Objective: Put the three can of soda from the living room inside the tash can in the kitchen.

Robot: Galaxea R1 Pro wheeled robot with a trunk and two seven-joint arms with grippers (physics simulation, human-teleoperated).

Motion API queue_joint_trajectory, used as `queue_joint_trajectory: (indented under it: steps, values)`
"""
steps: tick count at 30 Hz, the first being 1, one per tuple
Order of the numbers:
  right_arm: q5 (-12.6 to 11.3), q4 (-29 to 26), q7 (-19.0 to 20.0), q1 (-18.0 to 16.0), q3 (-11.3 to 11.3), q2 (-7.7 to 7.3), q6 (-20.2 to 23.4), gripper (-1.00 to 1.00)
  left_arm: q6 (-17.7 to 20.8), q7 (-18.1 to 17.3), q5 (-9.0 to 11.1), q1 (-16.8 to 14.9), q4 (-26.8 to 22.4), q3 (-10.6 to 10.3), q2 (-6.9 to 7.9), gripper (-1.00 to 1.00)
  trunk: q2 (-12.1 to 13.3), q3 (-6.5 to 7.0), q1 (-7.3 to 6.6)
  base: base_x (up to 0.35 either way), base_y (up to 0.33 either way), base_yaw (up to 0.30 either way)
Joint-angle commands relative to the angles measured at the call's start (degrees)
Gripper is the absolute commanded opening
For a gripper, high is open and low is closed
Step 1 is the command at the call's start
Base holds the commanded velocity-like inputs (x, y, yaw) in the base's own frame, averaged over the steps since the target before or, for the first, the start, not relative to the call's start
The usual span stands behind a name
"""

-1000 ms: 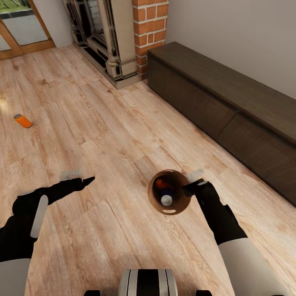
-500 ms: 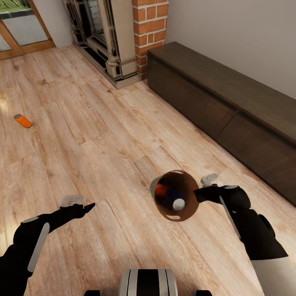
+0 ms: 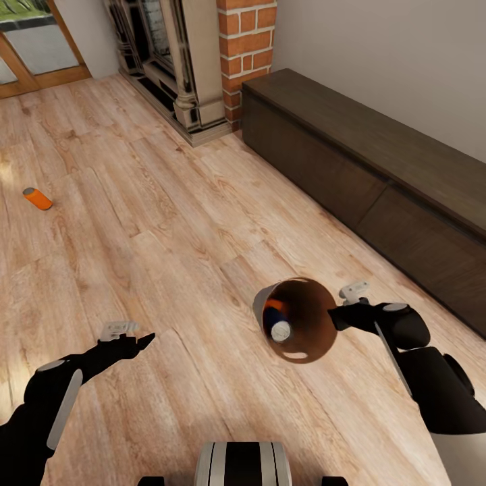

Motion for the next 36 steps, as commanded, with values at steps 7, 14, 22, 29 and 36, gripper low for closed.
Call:
queue_joint_trajectory:
  steps: [7, 14, 22, 29, 36]
  values:
    - [-2.47, -0.7, 5.65, 2.39, -4.41, -1.82, -0.45, -1.0, -5.16, 0.01, 0.1, 1.45, 0.57, 0.05, 0.04, 1.0, 0.0, 0.01, 0.0, 0.0, 0.0, 0.0]
    - [-2.52, -1.01, 9.17, 4.84, -8.35, -1.89, -2.82, -1.0, -8.06, 0.09, 0.13, 2.19, 1.62, 0.08, 0.0, 1.0, 0.0, 0.01, 0.0, 0.0, 0.0, 0.0]
    - [-2.47, -1.05, 12.79, 8.55, -12.0, -1.56, -8.21, -1.0, -11.11, 0.12, 0.16, 2.29, 3.26, 0.16, 0.0, 1.0, 0.0, 0.01, 0.0, 0.0, 0.0, 0.0]
    - [-2.41, -0.56, 12.93, 9.51, -12.16, -1.44, -10.36, -1.0, -13.17, 0.15, 0.16, 3.68, 3.34, 0.17, 0.0, 1.0, 0.0, 0.01, 0.0, 0.0, 0.0, 0.0]
    - [-2.2, -0.3, 12.78, 10.48, -12.08, -1.28, -11.3, -1.0, -15.02, 0.17, 0.27, 4.64, 3.35, 0.23, 0.0, 1.0, 0.0, 0.01, 0.0, 0.0, 0.0, 0.0]
